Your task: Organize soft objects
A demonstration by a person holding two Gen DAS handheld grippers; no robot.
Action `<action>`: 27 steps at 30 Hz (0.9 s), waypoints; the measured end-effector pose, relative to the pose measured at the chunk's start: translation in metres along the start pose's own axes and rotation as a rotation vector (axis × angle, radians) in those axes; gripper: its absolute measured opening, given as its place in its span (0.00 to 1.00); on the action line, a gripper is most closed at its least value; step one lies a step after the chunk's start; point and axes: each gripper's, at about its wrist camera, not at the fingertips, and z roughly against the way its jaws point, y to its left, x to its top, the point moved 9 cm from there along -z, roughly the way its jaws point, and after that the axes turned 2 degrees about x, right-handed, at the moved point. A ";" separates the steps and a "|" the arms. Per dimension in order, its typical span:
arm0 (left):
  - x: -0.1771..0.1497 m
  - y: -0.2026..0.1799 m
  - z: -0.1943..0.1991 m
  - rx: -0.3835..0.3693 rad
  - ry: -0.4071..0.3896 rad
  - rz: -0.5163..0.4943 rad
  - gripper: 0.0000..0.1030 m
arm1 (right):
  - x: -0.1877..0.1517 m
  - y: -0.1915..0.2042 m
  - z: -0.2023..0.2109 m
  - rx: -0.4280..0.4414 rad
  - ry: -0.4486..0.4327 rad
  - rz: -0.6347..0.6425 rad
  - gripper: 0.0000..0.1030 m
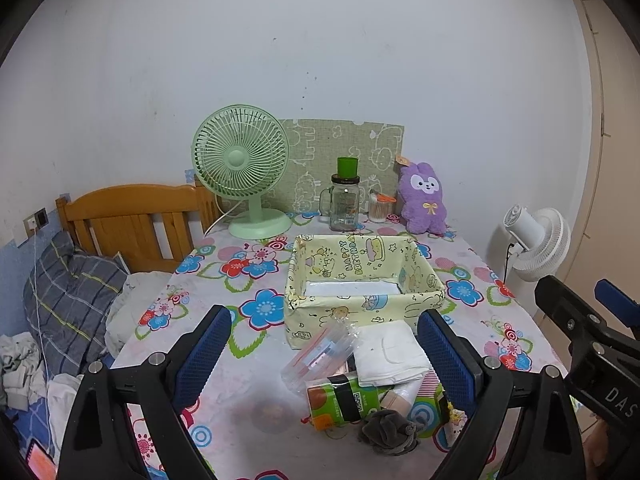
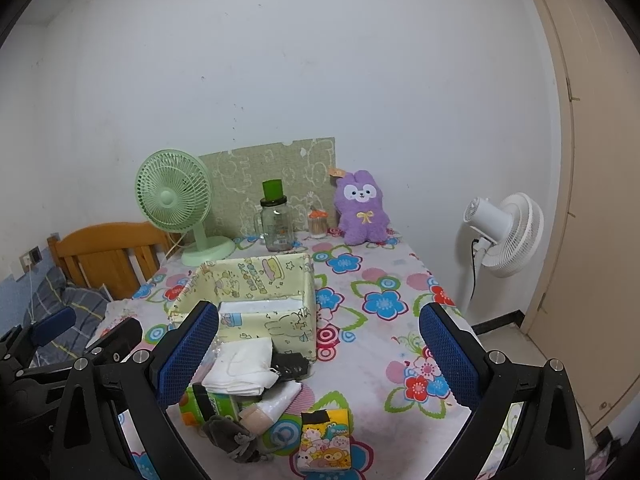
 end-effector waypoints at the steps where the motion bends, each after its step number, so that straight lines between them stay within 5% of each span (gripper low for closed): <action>1: 0.000 0.000 0.000 0.002 0.000 -0.001 0.93 | 0.000 0.000 0.000 -0.001 0.002 -0.002 0.99; 27: -0.001 0.002 0.000 -0.008 0.006 0.009 0.93 | -0.004 0.001 -0.001 -0.001 0.005 -0.001 0.98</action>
